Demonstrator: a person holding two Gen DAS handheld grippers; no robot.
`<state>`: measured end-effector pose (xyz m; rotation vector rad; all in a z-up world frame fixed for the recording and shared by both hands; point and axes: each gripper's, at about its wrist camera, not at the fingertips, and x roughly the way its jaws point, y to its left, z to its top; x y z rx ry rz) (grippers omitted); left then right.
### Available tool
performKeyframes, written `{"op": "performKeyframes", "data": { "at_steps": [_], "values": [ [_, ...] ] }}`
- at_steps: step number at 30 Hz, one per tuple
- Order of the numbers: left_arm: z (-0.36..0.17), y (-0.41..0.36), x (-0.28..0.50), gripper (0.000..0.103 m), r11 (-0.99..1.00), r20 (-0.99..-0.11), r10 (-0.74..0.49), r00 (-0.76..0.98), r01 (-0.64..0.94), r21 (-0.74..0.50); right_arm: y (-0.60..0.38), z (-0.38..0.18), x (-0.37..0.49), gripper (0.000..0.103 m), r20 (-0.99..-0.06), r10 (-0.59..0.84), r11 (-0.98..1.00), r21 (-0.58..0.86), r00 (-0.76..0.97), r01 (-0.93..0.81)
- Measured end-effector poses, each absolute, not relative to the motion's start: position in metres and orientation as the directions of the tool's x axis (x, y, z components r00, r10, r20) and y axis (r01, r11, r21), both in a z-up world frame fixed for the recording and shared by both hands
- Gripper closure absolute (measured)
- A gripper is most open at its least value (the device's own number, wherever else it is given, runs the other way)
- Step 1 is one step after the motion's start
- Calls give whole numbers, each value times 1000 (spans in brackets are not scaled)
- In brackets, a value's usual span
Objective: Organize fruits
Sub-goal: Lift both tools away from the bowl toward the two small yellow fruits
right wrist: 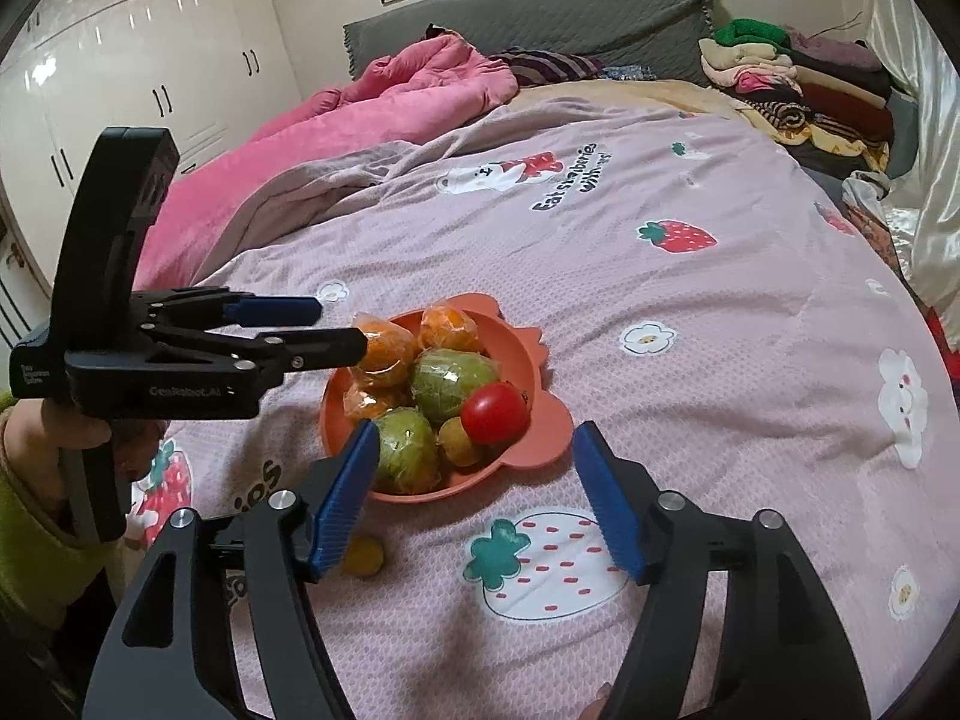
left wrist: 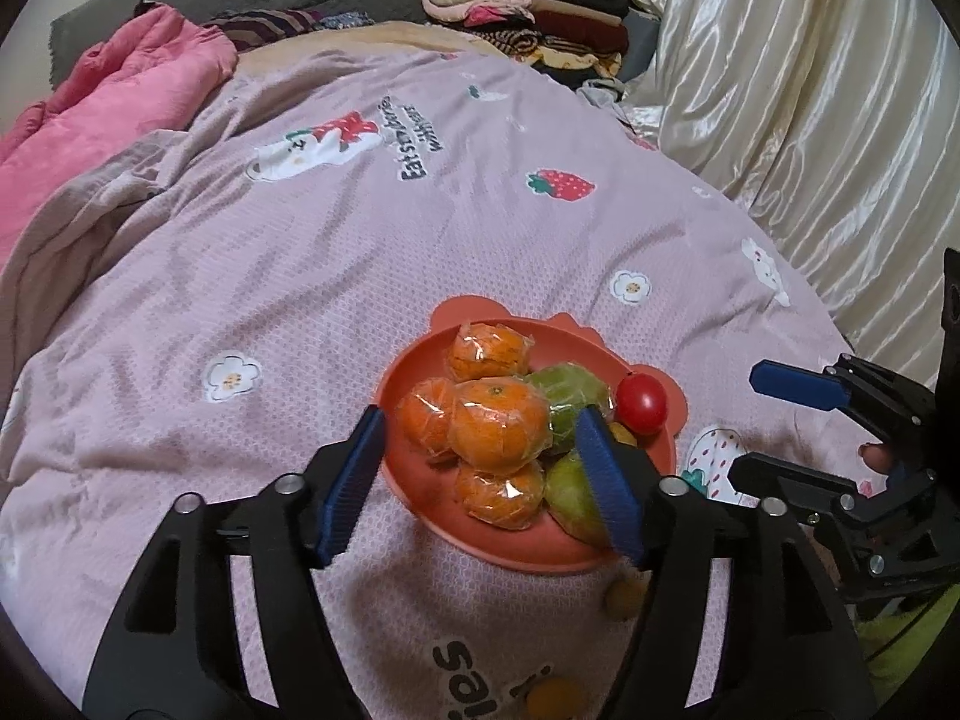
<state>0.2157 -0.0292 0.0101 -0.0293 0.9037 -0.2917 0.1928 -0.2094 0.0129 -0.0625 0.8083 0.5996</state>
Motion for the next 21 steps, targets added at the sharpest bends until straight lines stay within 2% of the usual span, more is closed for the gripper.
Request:
{"op": "performKeyframes", "data": {
  "at_steps": [2, 9, 18, 21],
  "values": [
    [13, -27, 211, 41, 962, -764, -257, 592, 231, -144, -210, 14, 191, 34, -695, 477, 835, 168, 538, -524],
    [22, -16, 194, 23, 969, -746, -241, 621, 199, -147, -210, 20, 181, 29, -690, 476, 838, 167, 546, -520],
    [31, -4, 163, 11, 976, -729, -218, 649, 165, -145, -208, 32, 164, 22, -677, 477, 838, 156, 561, -523],
    [34, -1, 150, 10, 979, -727, -201, 656, 155, -131, -206, 37, 158, 20, -673, 478, 835, 149, 565, -530]
  ]
}}
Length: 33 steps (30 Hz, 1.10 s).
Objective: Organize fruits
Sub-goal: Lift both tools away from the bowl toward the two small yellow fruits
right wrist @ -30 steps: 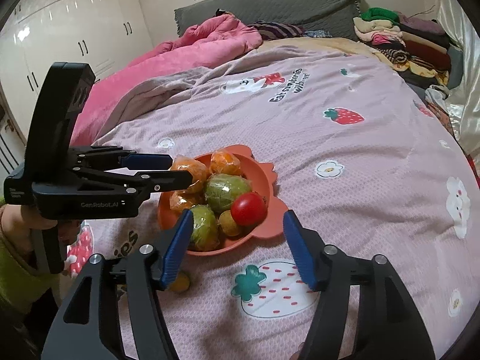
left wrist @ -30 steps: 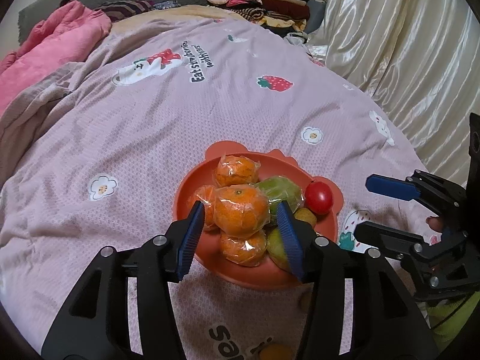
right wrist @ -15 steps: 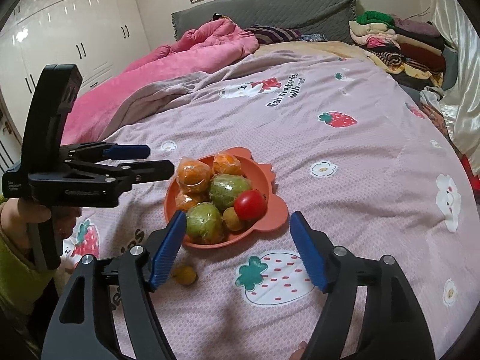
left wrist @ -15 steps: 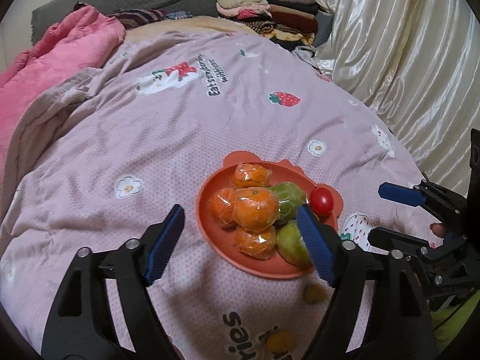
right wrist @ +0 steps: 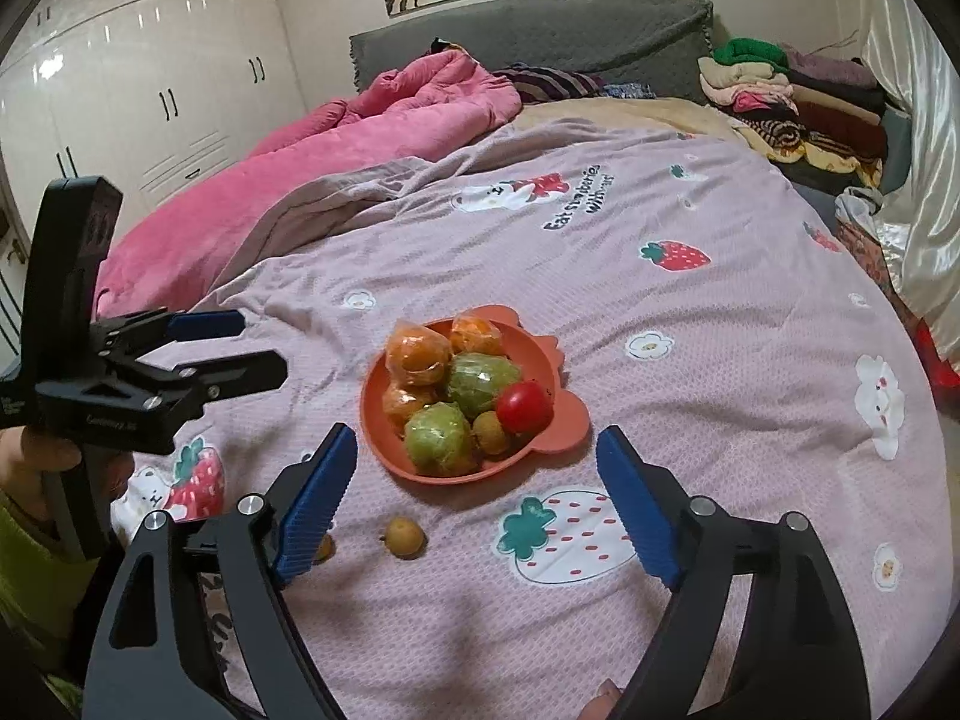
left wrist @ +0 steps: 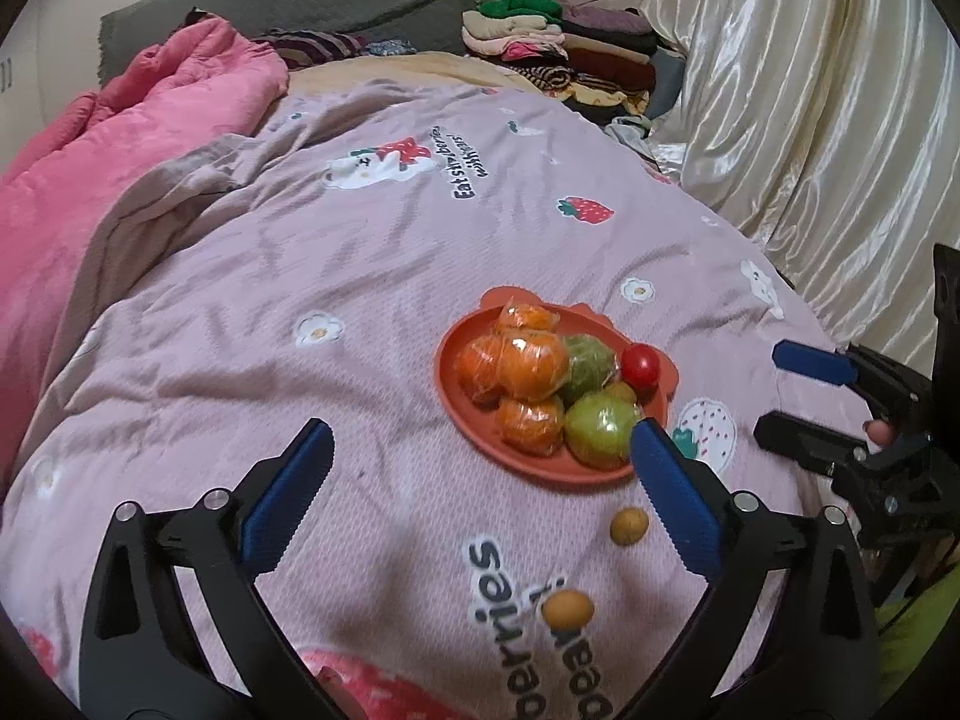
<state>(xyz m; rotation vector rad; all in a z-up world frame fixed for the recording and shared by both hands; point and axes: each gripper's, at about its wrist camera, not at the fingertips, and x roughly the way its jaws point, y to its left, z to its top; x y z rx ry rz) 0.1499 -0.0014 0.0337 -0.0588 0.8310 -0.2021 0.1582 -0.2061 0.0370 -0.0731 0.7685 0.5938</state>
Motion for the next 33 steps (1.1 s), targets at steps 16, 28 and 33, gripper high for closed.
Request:
{"op": "performKeyframes", "data": {
  "at_steps": [16, 28, 33],
  "values": [
    [32, -5, 103, 10, 986, -745, -155, 649, 146, -79, -205, 47, 132, 17, -656, 493, 822, 137, 571, -553],
    [26, -18, 87, 10, 984, -757, -163, 633, 160, -78, -211, 37, 116, 16, -675, 487, 818, 129, 554, -561],
    [17, -26, 83, 10, 982, -772, -167, 614, 174, -75, -213, 28, 114, 16, -689, 485, 815, 133, 538, -564]
  ]
}}
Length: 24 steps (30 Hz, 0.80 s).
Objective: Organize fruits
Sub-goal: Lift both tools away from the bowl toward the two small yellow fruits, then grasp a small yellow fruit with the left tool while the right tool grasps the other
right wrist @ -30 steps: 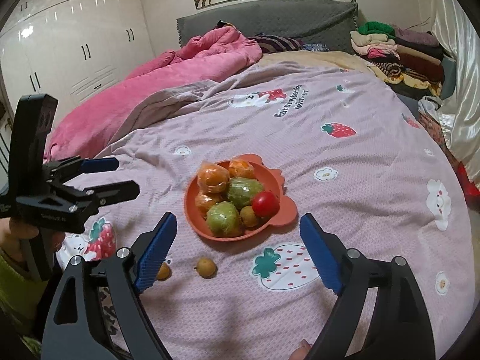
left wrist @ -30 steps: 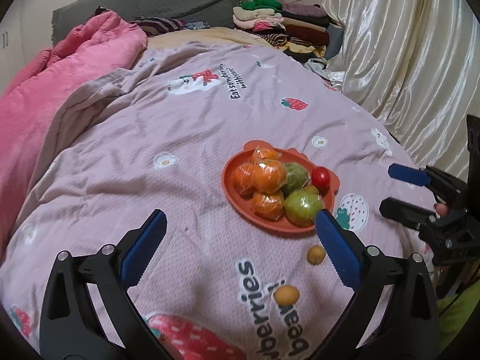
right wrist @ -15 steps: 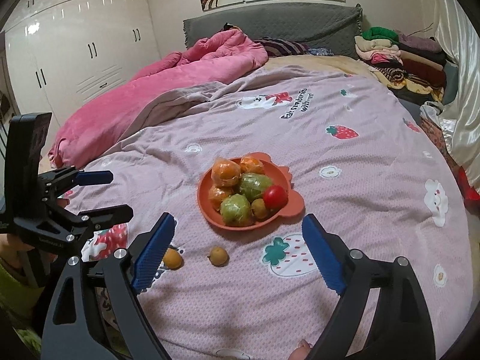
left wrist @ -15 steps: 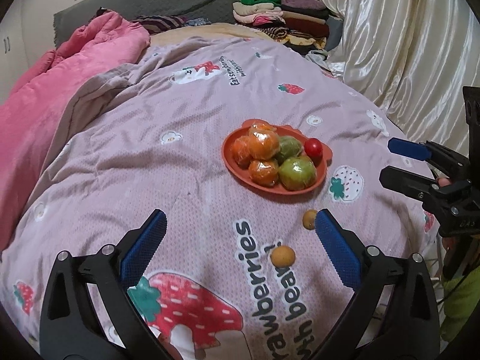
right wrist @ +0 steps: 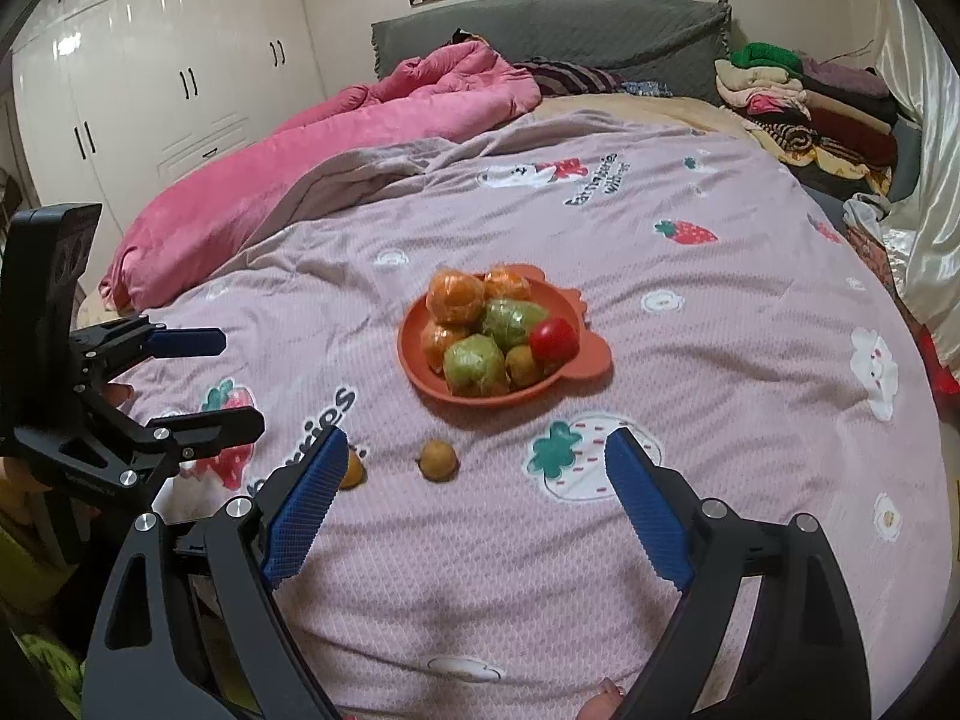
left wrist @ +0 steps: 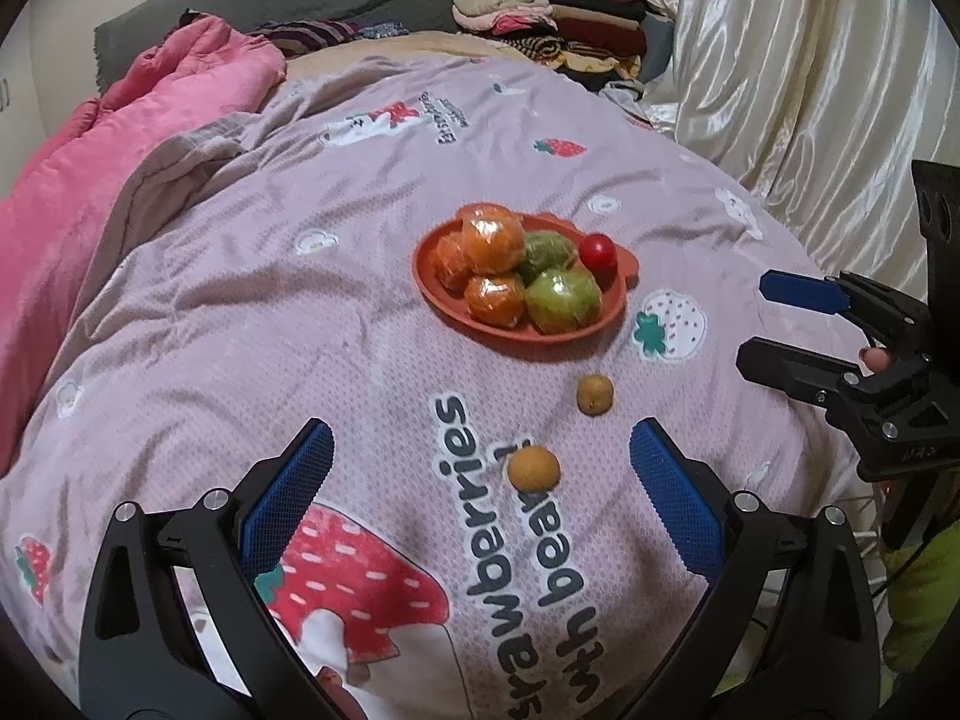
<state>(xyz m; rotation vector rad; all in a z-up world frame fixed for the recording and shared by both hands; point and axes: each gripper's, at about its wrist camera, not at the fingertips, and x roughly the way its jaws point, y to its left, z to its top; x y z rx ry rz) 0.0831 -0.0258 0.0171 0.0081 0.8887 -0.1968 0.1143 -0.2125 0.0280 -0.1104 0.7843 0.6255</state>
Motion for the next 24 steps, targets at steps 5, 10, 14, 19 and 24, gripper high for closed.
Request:
{"op": "performKeyframes", "data": {
  "at_steps": [5, 10, 14, 19, 24],
  "values": [
    [3, -32, 78, 10, 978, -789, -185, 586, 191, -87, -210, 17, 113, 16, -710, 475, 811, 122, 520, -573],
    [-14, -36, 77, 33, 972, -813, -205, 545, 210, -104, -208, 6, 117, 16, -726, 475, 801, 122, 497, -586],
    [-23, -44, 80, 54, 960, -826, -242, 510, 250, -128, -202, -5, 124, 28, -744, 484, 778, 124, 461, -616],
    [-36, -49, 87, 71, 956, -841, -247, 482, 261, -132, -186, -25, 134, 53, -777, 493, 742, 138, 393, -656],
    [-48, -52, 99, 73, 956, -852, -247, 461, 257, -139, -168, -37, 140, 67, -783, 520, 698, 160, 341, -698]
  ]
}}
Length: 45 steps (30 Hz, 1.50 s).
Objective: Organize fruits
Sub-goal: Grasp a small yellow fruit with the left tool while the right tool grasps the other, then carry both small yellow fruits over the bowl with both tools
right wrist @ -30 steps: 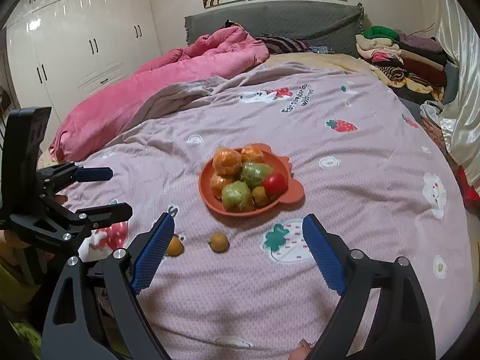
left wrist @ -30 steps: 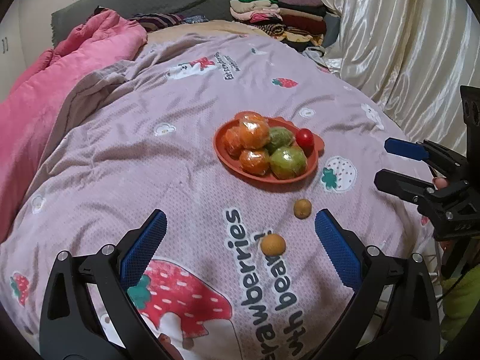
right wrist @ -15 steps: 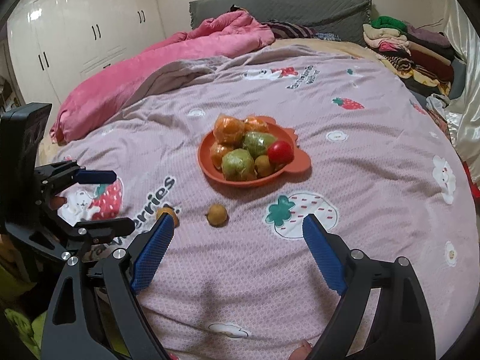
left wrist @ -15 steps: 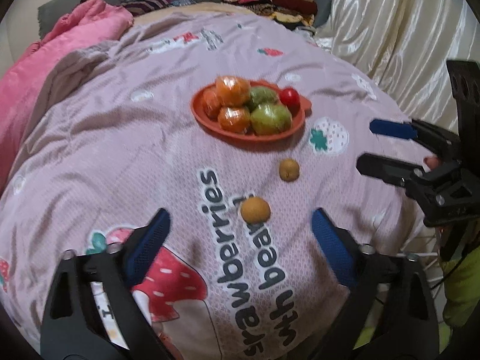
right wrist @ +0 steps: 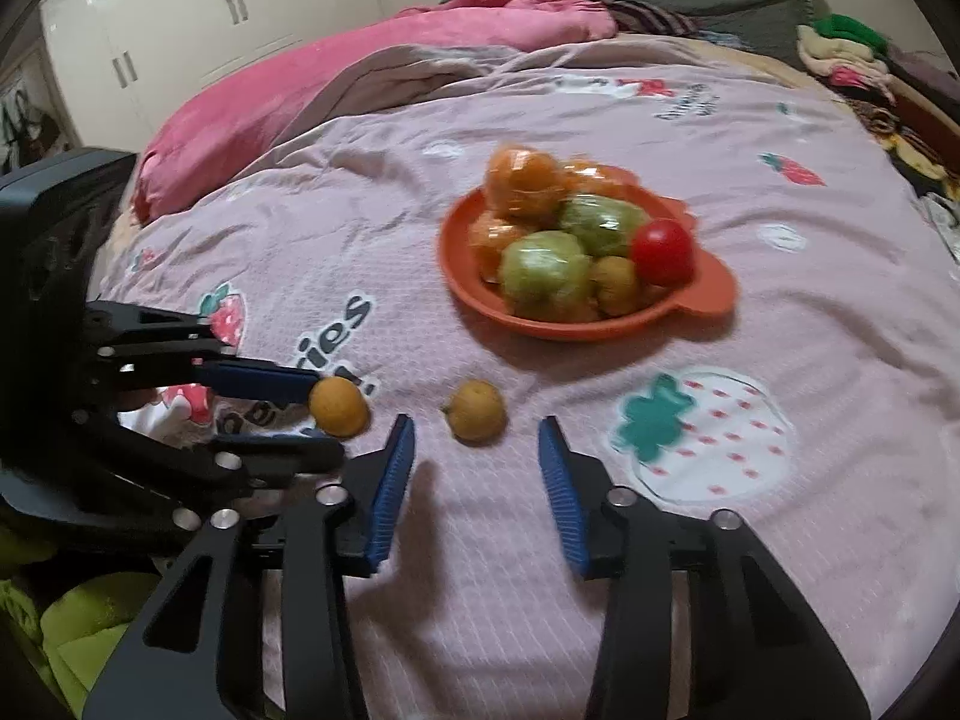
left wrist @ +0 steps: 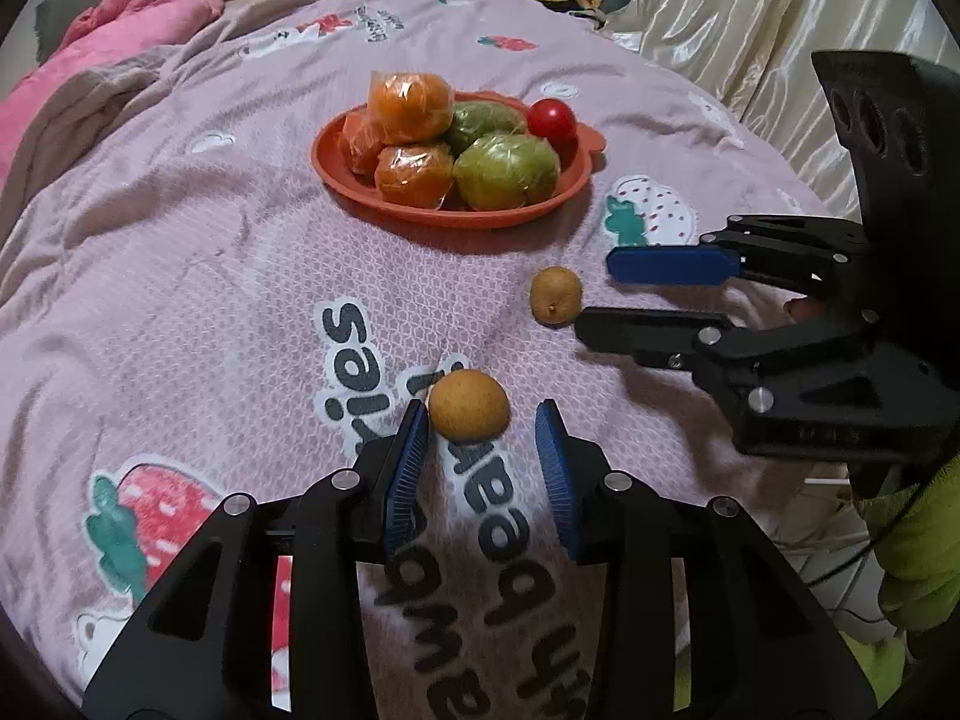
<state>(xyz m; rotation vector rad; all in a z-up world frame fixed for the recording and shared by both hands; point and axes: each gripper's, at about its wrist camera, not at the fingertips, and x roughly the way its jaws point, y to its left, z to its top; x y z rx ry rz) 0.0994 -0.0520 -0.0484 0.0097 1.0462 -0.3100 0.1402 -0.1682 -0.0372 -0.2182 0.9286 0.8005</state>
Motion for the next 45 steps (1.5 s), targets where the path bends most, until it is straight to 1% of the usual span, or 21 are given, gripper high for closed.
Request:
{"op": "performKeyframes", "data": {
  "at_steps": [1, 3, 4, 9, 11, 12, 13, 18, 21, 24, 27, 31, 32, 33, 34, 35, 36, 38, 40, 42, 45],
  "values": [
    [-49, -52, 101, 74, 957, -852, -248, 460, 253, -142, -166, -39, 142, 73, -785, 520, 694, 159, 337, -702],
    [-51, -53, 103, 81, 957, -853, -246, 460, 256, -138, -160, -44, 146, 80, -796, 508, 691, 148, 329, -707],
    [-52, -53, 104, 83, 957, -854, -243, 459, 258, -133, -159, -46, 147, 80, -799, 505, 692, 147, 328, -707],
    [-46, -49, 109, 83, 953, -844, -269, 464, 256, -163, -165, -39, 147, 80, -782, 524, 693, 161, 338, -703],
    [-38, -45, 113, 83, 954, -833, -275, 480, 246, -173, -174, -28, 146, 80, -760, 546, 695, 176, 352, -697],
    [-32, -42, 116, 83, 955, -824, -276, 494, 240, -176, -180, -21, 147, 84, -749, 553, 701, 180, 366, -690],
    [-28, -42, 118, 83, 955, -818, -279, 503, 237, -179, -184, -16, 148, 84, -740, 557, 704, 180, 377, -687],
    [-12, -44, 143, 83, 955, -796, -282, 536, 235, -180, -200, 8, 165, 84, -708, 550, 732, 154, 443, -664],
    [-14, -42, 156, 83, 957, -798, -280, 533, 221, -188, -196, 6, 165, 84, -711, 556, 714, 145, 429, -685],
    [-15, -38, 162, 83, 958, -799, -276, 534, 214, -188, -189, -8, 159, 82, -730, 557, 692, 144, 396, -707],
    [-16, -36, 169, 83, 960, -803, -272, 531, 210, -186, -182, -24, 160, 62, -756, 542, 695, 159, 367, -701],
    [-20, -37, 178, 83, 960, -812, -271, 518, 211, -186, -173, -40, 157, 62, -775, 546, 677, 185, 318, -712],
    [-21, -37, 180, 83, 959, -812, -272, 516, 212, -187, -171, -43, 156, 63, -782, 538, 676, 178, 314, -715],
    [-22, -38, 182, 83, 959, -813, -272, 515, 212, -186, -168, -47, 155, 67, -792, 526, 674, 166, 309, -720],
    [-23, -38, 183, 83, 959, -813, -272, 514, 213, -186, -166, -51, 153, 78, -800, 515, 673, 154, 308, -724],
    [-24, -39, 184, 83, 958, -814, -274, 512, 216, -187, -165, -53, 151, 81, -804, 507, 673, 142, 312, -726],
    [-25, -41, 186, 83, 958, -814, -273, 512, 219, -183, -165, -54, 150, 81, -805, 501, 674, 133, 317, -727],
    [-26, -44, 188, 83, 957, -813, -273, 514, 227, -178, -172, -47, 152, 81, -792, 521, 683, 163, 319, -712],
    [-27, -44, 189, 83, 956, -809, -281, 515, 228, -187, -182, -31, 155, 81, -763, 544, 691, 171, 349, -703],
    [-29, -46, 189, 83, 955, -808, -281, 519, 234, -182, -192, -10, 163, 81, -729, 555, 709, 162, 401, -687],
    [-30, -45, 189, 83, 954, -804, -286, 521, 232, -189, -191, 7, 181, 81, -707, 550, 721, 135, 445, -679]
  ]
}}
